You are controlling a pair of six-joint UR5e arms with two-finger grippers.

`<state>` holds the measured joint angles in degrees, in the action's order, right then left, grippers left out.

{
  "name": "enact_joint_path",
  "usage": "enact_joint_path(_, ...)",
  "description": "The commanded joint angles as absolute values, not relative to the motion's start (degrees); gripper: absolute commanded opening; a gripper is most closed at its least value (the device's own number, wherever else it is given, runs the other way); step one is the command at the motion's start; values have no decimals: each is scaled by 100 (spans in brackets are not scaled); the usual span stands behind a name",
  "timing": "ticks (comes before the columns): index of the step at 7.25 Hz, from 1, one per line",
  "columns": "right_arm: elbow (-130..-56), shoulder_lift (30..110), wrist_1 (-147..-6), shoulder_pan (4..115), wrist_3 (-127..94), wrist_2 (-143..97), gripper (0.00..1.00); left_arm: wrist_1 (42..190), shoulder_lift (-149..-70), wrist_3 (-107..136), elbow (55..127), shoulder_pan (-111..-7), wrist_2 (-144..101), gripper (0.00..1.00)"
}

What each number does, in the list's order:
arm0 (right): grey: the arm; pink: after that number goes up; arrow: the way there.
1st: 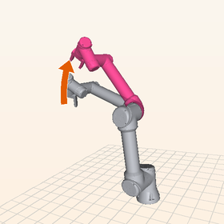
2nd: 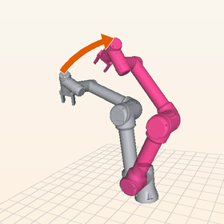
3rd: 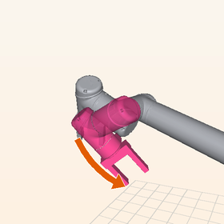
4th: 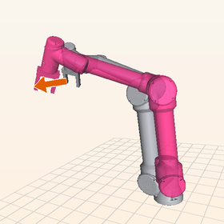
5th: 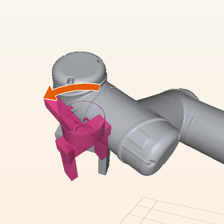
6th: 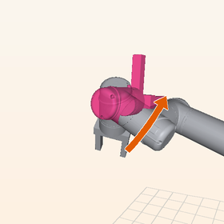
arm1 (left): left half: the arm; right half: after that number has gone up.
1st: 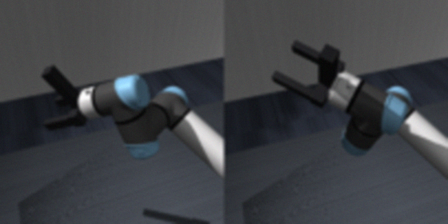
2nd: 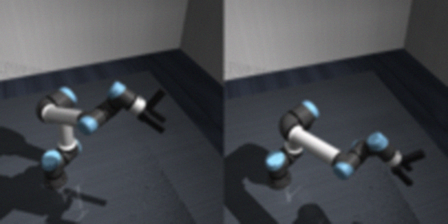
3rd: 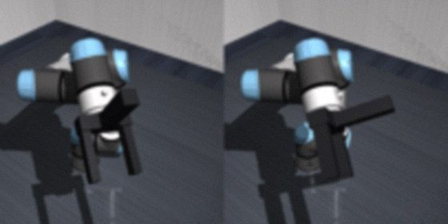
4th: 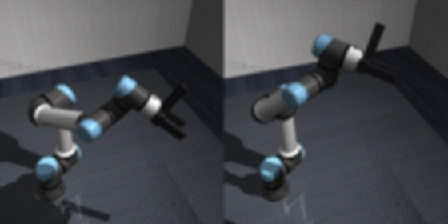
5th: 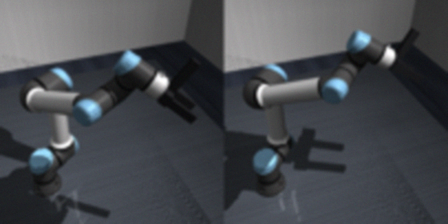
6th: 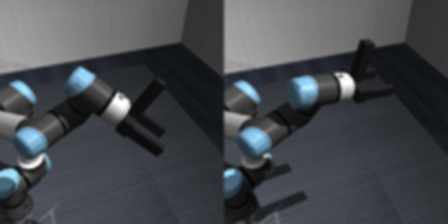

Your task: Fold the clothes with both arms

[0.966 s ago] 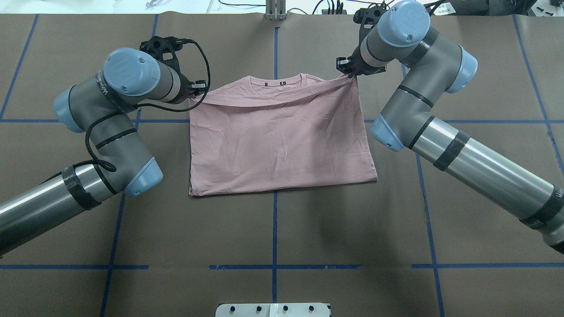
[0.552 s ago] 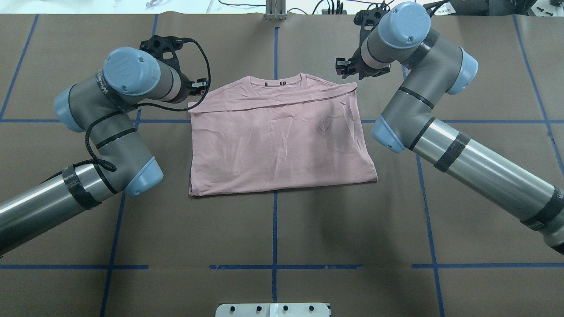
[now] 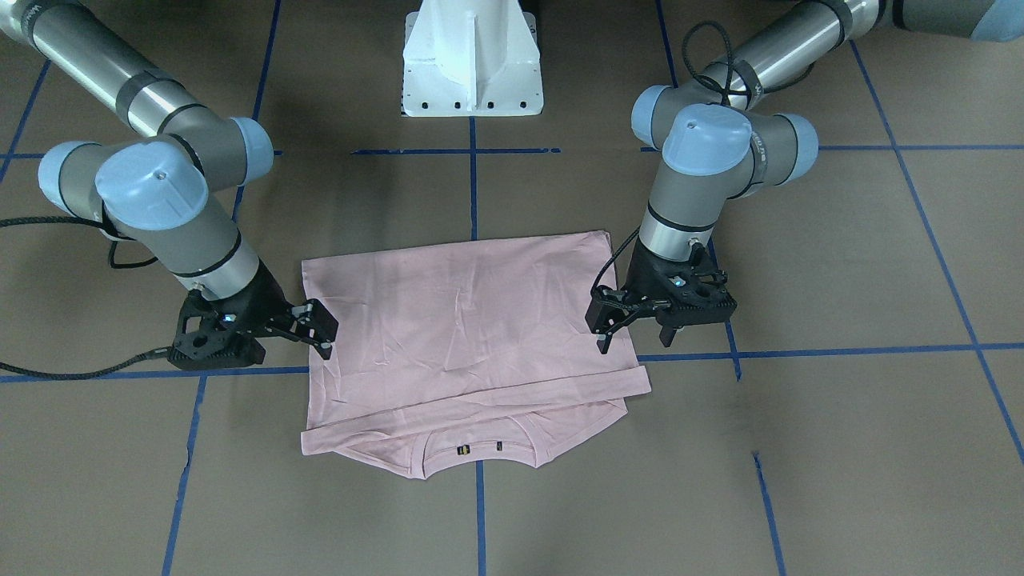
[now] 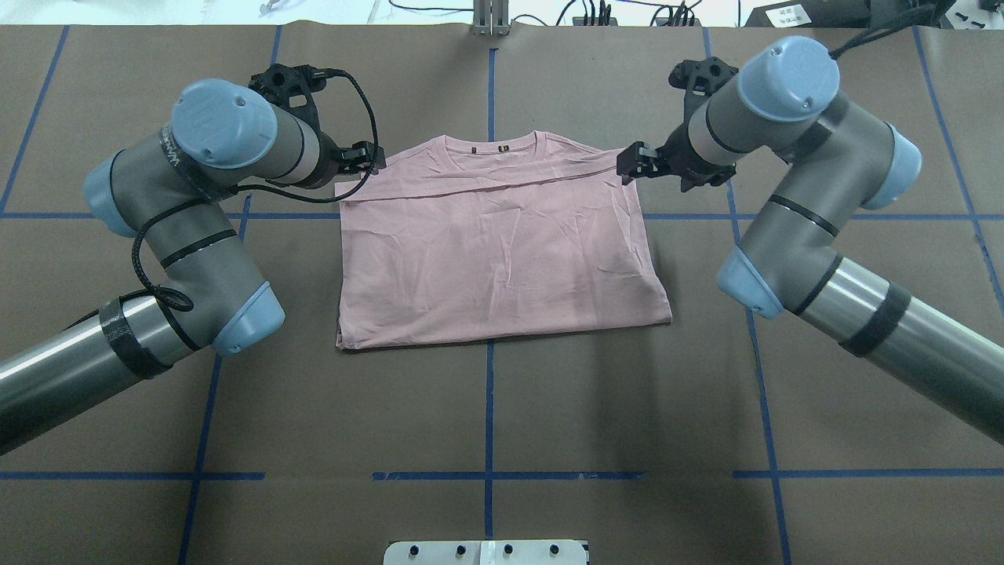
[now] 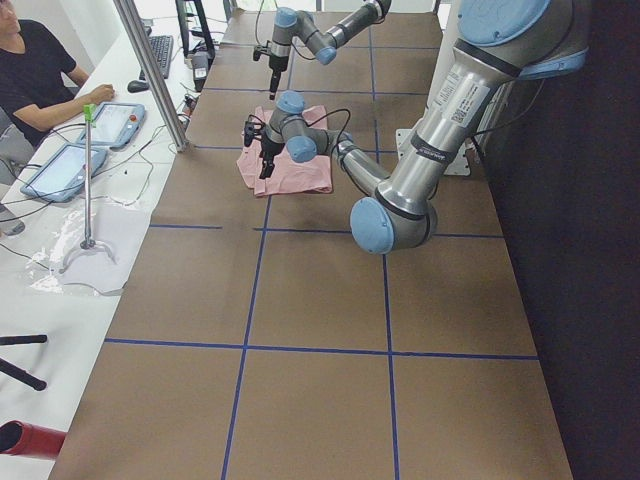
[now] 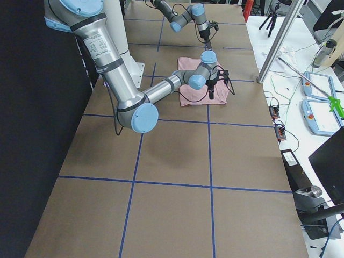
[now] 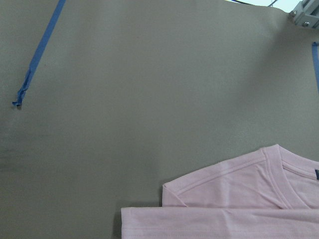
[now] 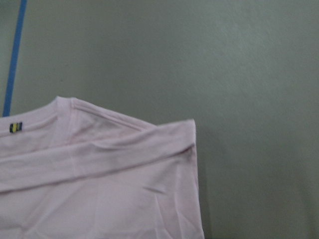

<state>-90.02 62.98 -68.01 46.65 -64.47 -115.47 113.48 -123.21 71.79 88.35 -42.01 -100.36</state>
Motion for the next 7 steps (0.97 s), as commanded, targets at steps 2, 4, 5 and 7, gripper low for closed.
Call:
enact_joint_path(2, -9791, 6847, -7444, 3984, -7668, -11463, 100, 11338, -12025, 7172, 9385, -4192, -10265, 100)
enact_joint_path(4, -9704, 6786, -7453, 3429, -7682, -10935, 100, 11329, -11971, 7181, 9448, -4192, -10266, 100)
enact_joint_path(5, -9712, 6837, -7453, 3419, -7673, -10934, 100, 11329, -11971, 7181, 9448, -4192, -10266, 100)
enact_joint_path(7, -9747, 6951, -7453, 3445, -7682, -10969, 100, 11338, -11979, 7207, 9501, -4175, -10266, 100)
